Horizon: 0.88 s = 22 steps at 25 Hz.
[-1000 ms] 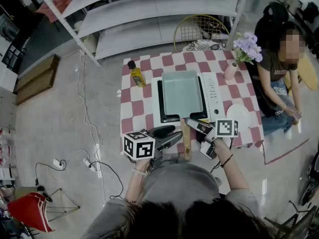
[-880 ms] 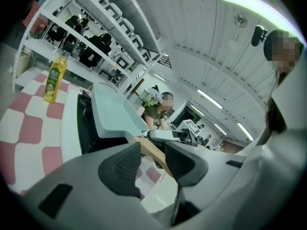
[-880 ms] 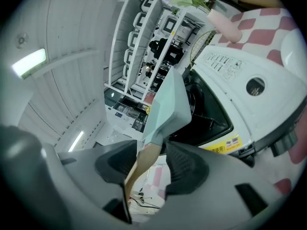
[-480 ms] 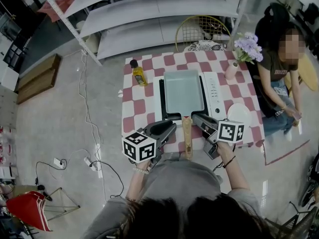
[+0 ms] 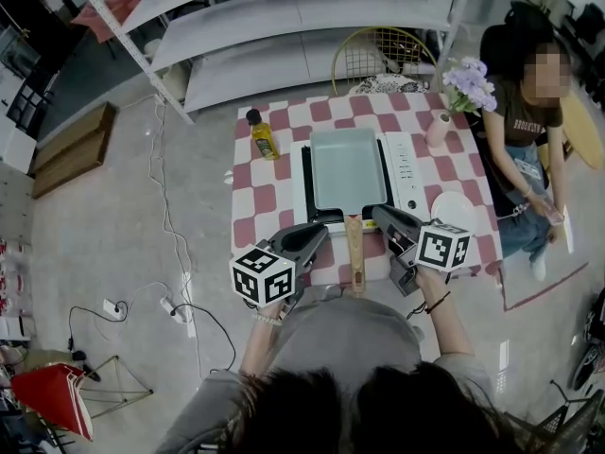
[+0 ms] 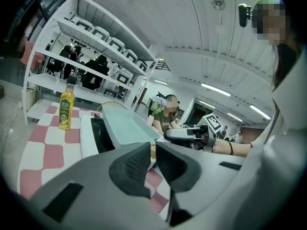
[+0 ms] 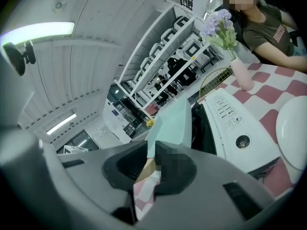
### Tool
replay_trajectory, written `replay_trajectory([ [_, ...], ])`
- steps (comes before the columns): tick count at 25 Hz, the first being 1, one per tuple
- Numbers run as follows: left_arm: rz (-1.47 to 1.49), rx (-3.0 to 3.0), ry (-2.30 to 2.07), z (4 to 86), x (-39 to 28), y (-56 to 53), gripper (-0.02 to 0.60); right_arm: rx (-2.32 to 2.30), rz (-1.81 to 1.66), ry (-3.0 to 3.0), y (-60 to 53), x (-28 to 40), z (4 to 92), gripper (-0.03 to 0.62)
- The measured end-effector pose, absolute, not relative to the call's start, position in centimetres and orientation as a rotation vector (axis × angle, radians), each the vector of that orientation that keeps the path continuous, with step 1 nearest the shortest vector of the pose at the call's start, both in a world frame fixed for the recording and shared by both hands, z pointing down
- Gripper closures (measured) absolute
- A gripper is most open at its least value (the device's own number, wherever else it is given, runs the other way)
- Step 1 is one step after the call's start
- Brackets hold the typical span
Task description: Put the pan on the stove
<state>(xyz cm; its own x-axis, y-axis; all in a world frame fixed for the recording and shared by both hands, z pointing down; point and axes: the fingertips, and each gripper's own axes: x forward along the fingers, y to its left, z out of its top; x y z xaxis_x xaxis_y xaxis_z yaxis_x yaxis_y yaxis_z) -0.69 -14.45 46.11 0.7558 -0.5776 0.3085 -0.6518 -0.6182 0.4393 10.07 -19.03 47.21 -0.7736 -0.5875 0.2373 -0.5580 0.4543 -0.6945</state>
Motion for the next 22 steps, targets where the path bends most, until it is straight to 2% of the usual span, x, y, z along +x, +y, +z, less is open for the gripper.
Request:
replay_trajectory([
  [22, 0.141, 2.425, -1.051, 45.7, -2.7, -15.3, 0.548, -1.126, -1.116, 2.593, -19.6, 12.4, 46.6, 0.571],
])
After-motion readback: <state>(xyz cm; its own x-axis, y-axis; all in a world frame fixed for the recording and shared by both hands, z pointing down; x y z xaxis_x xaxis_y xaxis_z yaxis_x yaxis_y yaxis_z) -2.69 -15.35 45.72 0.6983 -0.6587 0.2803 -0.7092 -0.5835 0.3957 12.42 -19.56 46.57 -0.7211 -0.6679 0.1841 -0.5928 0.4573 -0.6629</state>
